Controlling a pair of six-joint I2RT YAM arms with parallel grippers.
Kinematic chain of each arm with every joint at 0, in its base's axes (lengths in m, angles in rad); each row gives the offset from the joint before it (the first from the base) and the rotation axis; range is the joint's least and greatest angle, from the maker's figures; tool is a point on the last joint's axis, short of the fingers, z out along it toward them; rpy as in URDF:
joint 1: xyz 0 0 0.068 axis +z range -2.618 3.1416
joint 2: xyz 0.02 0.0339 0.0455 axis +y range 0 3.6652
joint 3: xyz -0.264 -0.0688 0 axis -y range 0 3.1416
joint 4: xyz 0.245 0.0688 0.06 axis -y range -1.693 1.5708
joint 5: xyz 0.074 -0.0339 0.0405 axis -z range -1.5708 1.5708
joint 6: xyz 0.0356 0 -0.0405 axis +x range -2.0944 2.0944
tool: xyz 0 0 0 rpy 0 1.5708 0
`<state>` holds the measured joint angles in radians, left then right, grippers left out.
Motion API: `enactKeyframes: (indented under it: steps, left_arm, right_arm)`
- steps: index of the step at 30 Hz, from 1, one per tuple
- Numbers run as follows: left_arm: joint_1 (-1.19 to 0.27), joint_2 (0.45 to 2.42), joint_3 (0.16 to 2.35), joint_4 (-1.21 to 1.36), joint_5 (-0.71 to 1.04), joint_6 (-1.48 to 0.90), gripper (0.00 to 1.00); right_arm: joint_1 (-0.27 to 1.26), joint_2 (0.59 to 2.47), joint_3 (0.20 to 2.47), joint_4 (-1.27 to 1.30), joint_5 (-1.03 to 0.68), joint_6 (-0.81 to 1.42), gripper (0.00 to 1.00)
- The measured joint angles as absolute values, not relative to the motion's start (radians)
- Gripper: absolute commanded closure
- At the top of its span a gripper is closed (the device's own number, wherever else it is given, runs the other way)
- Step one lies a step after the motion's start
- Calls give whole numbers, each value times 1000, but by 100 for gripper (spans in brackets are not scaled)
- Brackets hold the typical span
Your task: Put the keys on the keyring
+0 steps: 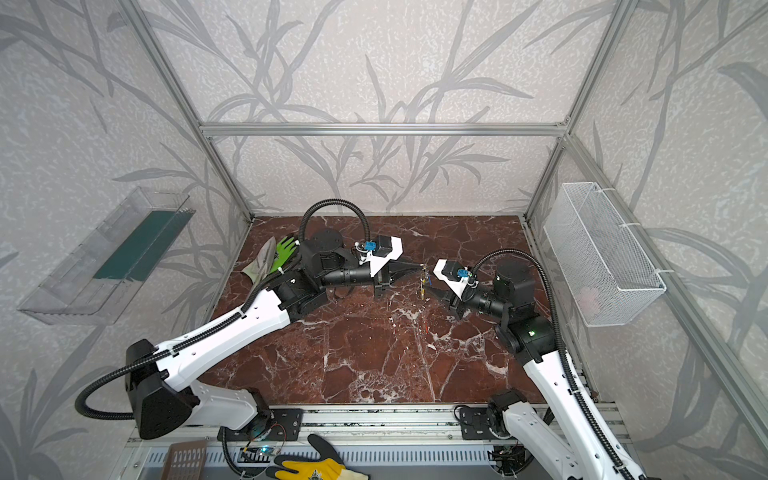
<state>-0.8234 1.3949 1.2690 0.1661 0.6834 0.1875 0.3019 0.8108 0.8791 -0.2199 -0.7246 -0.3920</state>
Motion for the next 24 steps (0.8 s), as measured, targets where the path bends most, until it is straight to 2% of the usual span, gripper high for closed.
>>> enactKeyframes:
  steps: [4, 17, 24]
  left_arm:
    - [-823, 1395, 1261, 197, 684, 164, 100]
    - [-811, 1396, 1253, 271, 692, 108, 100]
    - [-796, 1420, 1230, 361, 739, 39, 100]
  right_arm:
    - [302, 810, 877, -165, -737, -371, 66]
    - [302, 818, 866, -105, -761, -374, 96]
    - [302, 828, 867, -110, -772, -407, 99]
